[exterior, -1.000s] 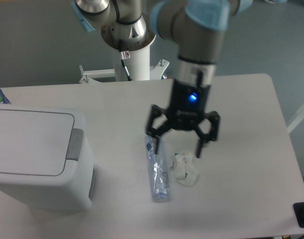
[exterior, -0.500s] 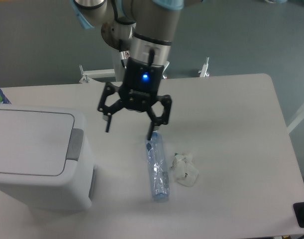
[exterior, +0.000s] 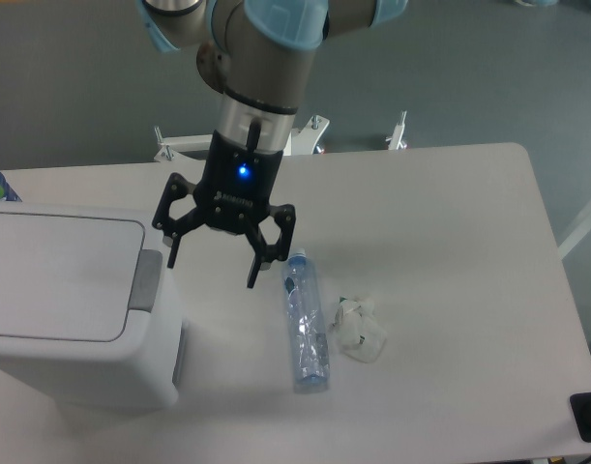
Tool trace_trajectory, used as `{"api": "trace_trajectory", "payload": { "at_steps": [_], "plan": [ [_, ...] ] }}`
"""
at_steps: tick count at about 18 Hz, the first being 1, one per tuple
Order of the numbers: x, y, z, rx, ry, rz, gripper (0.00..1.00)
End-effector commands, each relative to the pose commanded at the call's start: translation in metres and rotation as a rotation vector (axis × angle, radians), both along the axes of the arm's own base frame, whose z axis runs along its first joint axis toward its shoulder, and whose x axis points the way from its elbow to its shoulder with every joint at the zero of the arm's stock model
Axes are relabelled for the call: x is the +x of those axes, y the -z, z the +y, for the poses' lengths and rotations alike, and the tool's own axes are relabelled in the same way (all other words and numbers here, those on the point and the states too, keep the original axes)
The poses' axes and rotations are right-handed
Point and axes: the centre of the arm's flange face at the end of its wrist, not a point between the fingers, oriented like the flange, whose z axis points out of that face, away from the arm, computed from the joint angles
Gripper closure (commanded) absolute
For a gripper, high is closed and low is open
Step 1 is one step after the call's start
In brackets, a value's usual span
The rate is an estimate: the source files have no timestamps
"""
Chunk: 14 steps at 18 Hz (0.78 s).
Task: Open the trash can
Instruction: 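Bring the open gripper over the lid edge of the trash can, then lower the gripper onto the lid edge to flip the lid open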
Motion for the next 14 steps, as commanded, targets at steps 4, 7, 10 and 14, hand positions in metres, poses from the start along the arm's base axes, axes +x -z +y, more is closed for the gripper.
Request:
{"api": "trace_trajectory", "payload": {
  "at_steps": [4,7,10,14],
  "plan": [
    [0.007,0.006,0.005,-0.010,0.013,-0.008,0.00],
    [0.009,0.009,0.005,-0.014,0.015,-0.013,0.00],
    [0.017,0.013,0.009,-0.022,0.027,-0.015,0.00],
    [0.019,0.019,0.009,-0.030,0.030,-0.023,0.00]
  ]
}}
